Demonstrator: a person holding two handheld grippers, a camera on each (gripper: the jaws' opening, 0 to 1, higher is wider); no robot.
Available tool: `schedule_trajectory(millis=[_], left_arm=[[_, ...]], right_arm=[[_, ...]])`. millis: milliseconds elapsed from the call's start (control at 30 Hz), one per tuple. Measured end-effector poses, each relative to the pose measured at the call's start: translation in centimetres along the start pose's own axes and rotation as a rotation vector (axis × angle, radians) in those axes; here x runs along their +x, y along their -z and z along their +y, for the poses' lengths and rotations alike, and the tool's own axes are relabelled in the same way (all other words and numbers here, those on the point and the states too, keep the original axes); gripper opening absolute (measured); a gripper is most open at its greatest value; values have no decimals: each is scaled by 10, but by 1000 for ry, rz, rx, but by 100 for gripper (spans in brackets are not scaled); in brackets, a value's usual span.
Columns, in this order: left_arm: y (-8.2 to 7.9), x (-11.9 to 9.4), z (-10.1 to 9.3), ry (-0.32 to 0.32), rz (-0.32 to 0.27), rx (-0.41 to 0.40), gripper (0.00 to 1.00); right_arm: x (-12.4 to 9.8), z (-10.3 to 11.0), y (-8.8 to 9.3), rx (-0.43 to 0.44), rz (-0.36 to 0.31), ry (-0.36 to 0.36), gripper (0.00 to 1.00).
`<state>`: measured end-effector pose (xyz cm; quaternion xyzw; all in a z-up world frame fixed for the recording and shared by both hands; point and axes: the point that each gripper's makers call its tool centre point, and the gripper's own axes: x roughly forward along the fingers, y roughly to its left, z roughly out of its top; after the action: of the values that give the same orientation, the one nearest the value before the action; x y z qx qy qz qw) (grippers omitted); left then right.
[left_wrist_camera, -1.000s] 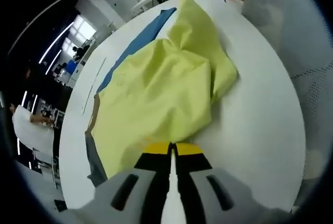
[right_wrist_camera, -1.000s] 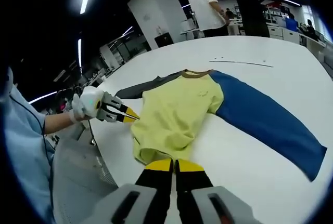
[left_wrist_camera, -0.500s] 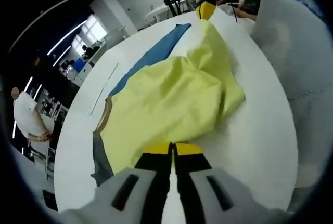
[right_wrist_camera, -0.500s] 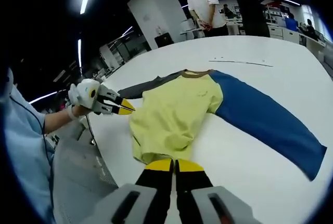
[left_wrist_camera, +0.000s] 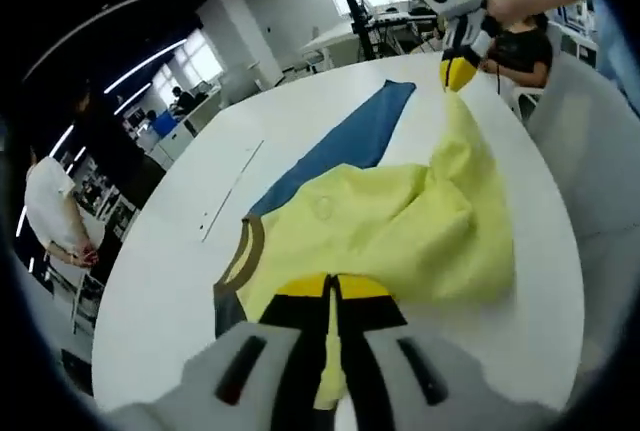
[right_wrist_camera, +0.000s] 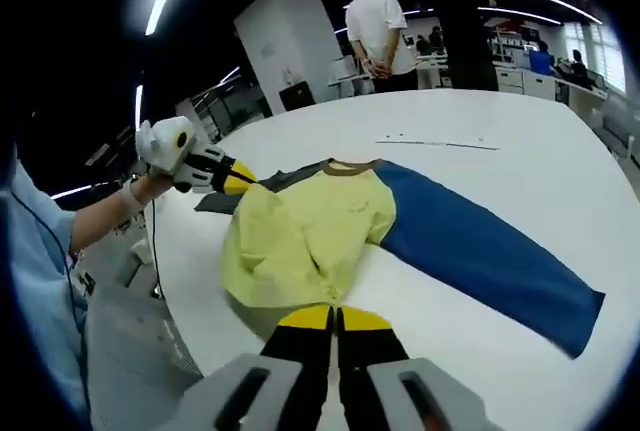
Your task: Fold the garment on the visible template until the final outline fits inside the template.
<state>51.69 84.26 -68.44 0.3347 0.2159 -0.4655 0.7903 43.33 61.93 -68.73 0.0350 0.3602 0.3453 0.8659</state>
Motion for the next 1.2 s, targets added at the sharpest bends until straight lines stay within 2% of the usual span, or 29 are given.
schedule_trajectory(millis=[100, 300, 433, 500, 533, 600, 733, 900, 1133, 1200], left_arm=[[3, 10, 9, 6, 22, -22, 0], [7, 25, 25, 5, 45, -71, 0], [12, 38, 37, -5, 63, -101, 0], [17, 44, 39, -9, 87, -108, 0], [21, 47, 40, -11, 107, -141, 0], [21, 50, 41, -13, 105, -145, 0], [31, 60, 37, -5, 154, -157, 0], [38, 67, 35, 10, 168, -177, 0], [37, 60, 30, 11, 161, -184, 0], [37, 56, 32, -9, 160, -185, 5]], right_arm=[[0, -15, -3, 58, -29, 43, 0], [-2, -31, -7, 71, -47, 100, 0], [0, -36, -4, 90, -44, 121, 0], [1, -35, -3, 93, -41, 126, 0], [2, -34, -2, 97, -40, 128, 0], [2, -32, -1, 100, -37, 126, 0], [4, -28, 3, 110, -31, 116, 0], [3, -27, 8, 117, -23, 111, 0], [3, -28, 11, 125, -18, 109, 0], [3, -27, 11, 124, -17, 108, 0]])
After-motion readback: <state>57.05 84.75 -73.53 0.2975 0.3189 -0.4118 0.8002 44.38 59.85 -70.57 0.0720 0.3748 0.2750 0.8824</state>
